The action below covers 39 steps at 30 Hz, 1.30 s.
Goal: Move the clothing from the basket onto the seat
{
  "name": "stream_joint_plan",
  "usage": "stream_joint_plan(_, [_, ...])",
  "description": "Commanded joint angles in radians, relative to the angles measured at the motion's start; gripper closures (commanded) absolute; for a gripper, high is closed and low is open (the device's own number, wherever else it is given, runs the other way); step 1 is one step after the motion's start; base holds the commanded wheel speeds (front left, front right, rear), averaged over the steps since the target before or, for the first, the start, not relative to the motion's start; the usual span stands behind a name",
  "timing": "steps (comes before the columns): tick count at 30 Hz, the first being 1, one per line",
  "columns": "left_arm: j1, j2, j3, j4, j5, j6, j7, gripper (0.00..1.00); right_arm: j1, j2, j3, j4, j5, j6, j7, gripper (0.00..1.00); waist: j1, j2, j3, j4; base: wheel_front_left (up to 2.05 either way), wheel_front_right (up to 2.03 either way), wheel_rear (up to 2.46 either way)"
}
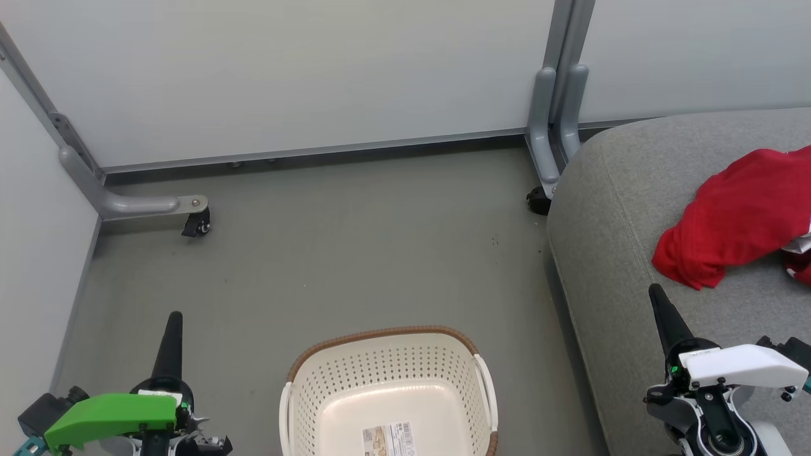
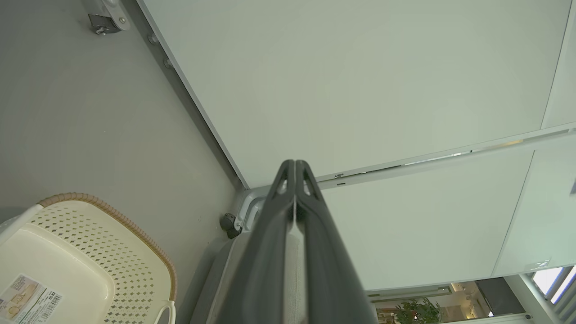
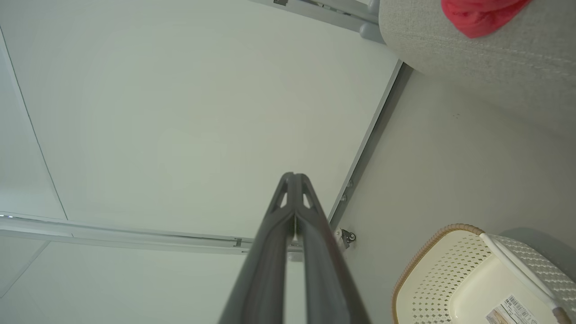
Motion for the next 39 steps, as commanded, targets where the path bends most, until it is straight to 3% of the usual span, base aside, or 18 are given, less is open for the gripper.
stream_joint_plan(1, [-0.028, 0.005, 0.008, 0.001, -0.027, -0.008, 0.006, 1.0, -0.022, 0.0, -0.005, -0.001, 0.025, 0.001, 0.006, 1.0, 0.0, 0.0, 0.001, 0.0, 0.0, 0.0, 0.0])
stream_joint_plan(31, [-0.082, -0.001, 0.039, 0.04, -0.241, -0.018, 0.07, 1.0, -0.058, 0.011, -0.043, 0.026, 0.249, 0.0, 0.071, 1.0, 0.0, 0.0, 0.02, -0.001, 0.0, 0.0, 0.0])
stream_joint_plan(39, [-0.08, -0.004, 0.041, 0.04, -0.237, -0.018, 0.074, 1.0, -0.055, 0.013, -0.046, 0.026, 0.243, 0.0, 0.072, 1.0, 0.0, 0.0, 0.02, -0.001, 0.0, 0.0, 0.0])
